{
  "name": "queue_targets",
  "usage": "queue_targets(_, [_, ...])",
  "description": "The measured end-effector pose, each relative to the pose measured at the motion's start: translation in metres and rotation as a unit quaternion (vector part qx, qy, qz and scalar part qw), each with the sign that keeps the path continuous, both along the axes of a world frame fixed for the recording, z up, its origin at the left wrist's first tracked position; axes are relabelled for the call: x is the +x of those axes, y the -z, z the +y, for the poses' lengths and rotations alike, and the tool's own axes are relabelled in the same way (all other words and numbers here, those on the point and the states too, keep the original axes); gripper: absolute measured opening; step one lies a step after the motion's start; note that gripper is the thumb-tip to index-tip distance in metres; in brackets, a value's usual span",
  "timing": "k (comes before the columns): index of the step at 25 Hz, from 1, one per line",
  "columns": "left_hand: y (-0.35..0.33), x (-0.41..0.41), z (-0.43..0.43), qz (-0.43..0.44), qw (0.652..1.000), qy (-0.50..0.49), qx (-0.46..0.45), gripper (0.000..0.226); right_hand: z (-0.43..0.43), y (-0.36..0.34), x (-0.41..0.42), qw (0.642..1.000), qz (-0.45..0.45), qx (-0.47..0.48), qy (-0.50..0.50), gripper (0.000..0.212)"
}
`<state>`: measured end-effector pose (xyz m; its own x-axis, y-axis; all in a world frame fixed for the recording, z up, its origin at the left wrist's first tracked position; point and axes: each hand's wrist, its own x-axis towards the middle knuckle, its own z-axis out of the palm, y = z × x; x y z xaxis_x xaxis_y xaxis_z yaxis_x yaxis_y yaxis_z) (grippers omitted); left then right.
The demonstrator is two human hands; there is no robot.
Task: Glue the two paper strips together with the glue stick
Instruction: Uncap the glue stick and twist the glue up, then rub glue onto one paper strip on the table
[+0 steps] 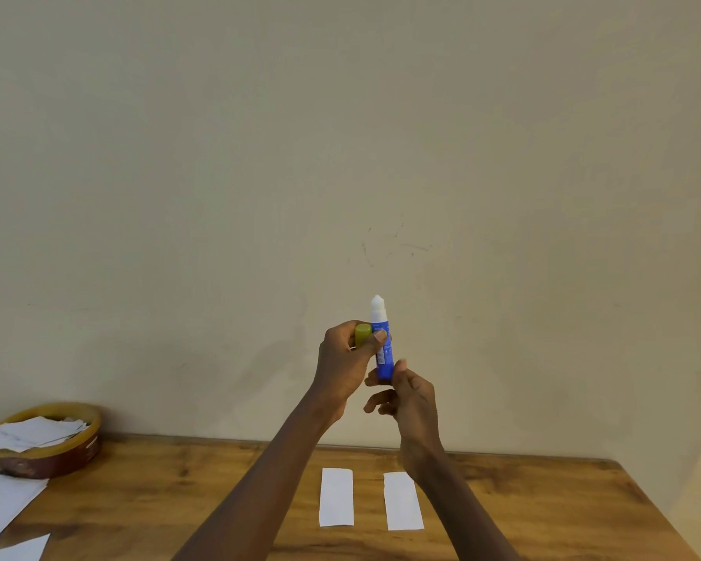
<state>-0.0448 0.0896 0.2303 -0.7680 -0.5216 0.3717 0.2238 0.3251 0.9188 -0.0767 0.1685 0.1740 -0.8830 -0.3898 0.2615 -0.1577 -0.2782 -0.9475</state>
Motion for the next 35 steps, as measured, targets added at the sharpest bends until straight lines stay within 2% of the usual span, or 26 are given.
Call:
queue_targets(4, [0.003, 0.001, 0.001, 0.005, 1.0, 0.024, 0.02, 0.02, 0.0, 0.005, 0.001, 0.999, 0.025, 0.009, -0.02, 0.02])
queue_targets(8, [0.011, 0.003, -0.001, -0.009, 0.999, 0.031, 0.027, 0.021, 0.004, 0.012, -0.001, 0.995, -0.012, 0.0, -0.095, 0.041])
queue_targets(10, [0.017, 0.003, -0.005, -0.003, 0.997, 0.056, 0.056, 0.022, 0.006, 0.016, -0.003, 0.994, -0.014, 0.0, -0.111, 0.042])
queue_targets(13, [0.031, -0.002, -0.011, -0.019, 0.995, 0.065, 0.074, 0.023, 0.001, 0.023, -0.007, 0.999, 0.011, -0.031, -0.04, 0.033])
queue_targets(15, [0.046, -0.006, -0.011, -0.041, 0.991, 0.068, 0.104, 0.021, -0.002, 0.03, -0.009, 0.998, 0.056, -0.037, 0.008, 0.041])
queue_targets(18, [0.082, -0.01, -0.016, -0.082, 0.98, 0.082, 0.164, 0.02, -0.01, 0.057, -0.011, 0.99, 0.135, 0.008, 0.048, 0.043])
queue_targets(21, [0.129, -0.007, -0.024, -0.124, 0.957, 0.11, 0.238, 0.018, -0.019, 0.109, -0.008, 0.981, 0.177, 0.067, 0.053, 0.046])
queue_targets(23, [0.165, -0.006, -0.03, -0.163, 0.947, 0.068, 0.267, 0.016, -0.028, 0.148, -0.005, 0.976, 0.18, 0.12, 0.035, 0.046])
queue_targets(26, [0.214, -0.002, -0.038, -0.203, 0.926, -0.003, 0.317, 0.018, -0.045, 0.195, 0.001, 0.977, 0.121, 0.173, -0.006, 0.04])
queue_targets(30, [0.255, 0.004, -0.048, -0.196, 0.907, -0.06, 0.369, 0.016, -0.066, 0.244, 0.003, 0.968, 0.106, 0.227, 0.003, 0.047])
queue_targets(32, [0.269, 0.005, -0.054, -0.206, 0.909, -0.097, 0.349, 0.019, -0.072, 0.259, -0.002, 0.957, 0.111, 0.266, 0.033, 0.042])
queue_targets(35, [0.284, 0.005, -0.064, -0.266, 0.921, -0.168, 0.229, 0.024, -0.076, 0.275, -0.017, 0.93, 0.122, 0.342, 0.052, 0.028])
